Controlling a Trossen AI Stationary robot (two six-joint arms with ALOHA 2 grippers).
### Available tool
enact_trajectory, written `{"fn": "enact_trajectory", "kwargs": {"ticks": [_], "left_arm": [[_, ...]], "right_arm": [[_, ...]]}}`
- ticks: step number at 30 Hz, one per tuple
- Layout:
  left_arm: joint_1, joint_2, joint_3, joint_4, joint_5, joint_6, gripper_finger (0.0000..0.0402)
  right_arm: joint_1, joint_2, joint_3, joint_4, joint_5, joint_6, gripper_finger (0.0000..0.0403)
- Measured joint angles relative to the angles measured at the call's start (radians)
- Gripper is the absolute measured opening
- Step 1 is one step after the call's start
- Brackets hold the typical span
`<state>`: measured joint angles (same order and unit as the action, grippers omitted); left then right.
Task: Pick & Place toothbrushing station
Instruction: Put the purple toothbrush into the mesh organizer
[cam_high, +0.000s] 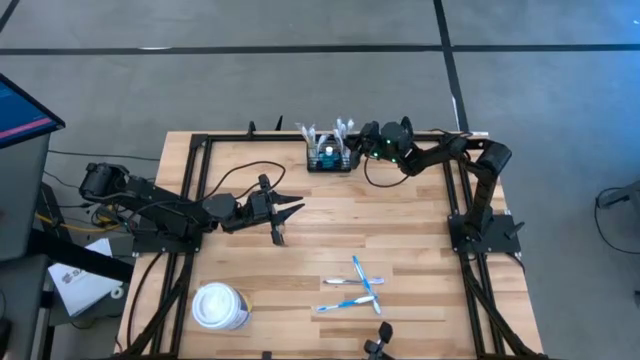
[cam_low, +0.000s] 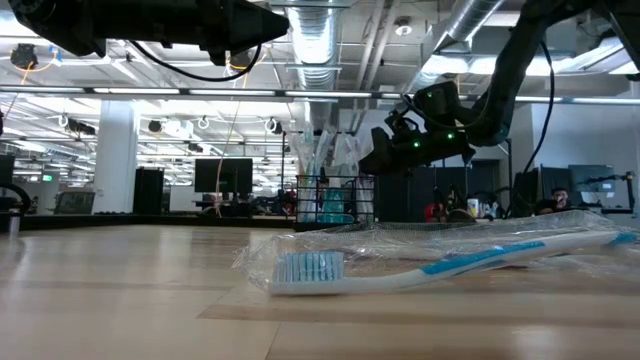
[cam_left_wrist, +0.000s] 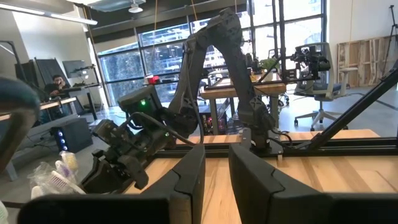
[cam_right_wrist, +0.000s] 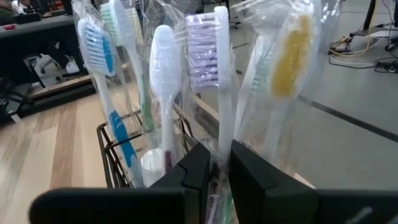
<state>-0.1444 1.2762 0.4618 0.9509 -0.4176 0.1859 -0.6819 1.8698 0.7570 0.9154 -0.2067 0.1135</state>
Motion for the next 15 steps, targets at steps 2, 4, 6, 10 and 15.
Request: {"fn": "enact_trajectory", "kwargs": {"ticks": [2,4,6,10,15], "left_arm": [[0.000,0.000,0.000,0.000,0.000,0.000,0.0067],[0.000,0.000,0.000,0.000,0.000,0.000,0.0067],[0.000,0.000,0.000,0.000,0.000,0.000,0.0067],[0.000,0.000,0.000,0.000,0.000,0.000,0.0067],[0.000,0.000,0.000,0.000,0.000,0.000,0.0067]], "right_arm": [[0.000,0.000,0.000,0.000,-0.002,0.000,0.0047],[0.000,0.000,0.000,0.001,-0.002,0.000,0.0047],[0.000,0.000,0.000,0.001,-0.002,0.000,0.0048],[0.000,0.000,0.000,0.002,-0.009,0.000,0.0053],[0.000,0.000,-0.001,0.004,-0.018,0.000,0.0076]]}}
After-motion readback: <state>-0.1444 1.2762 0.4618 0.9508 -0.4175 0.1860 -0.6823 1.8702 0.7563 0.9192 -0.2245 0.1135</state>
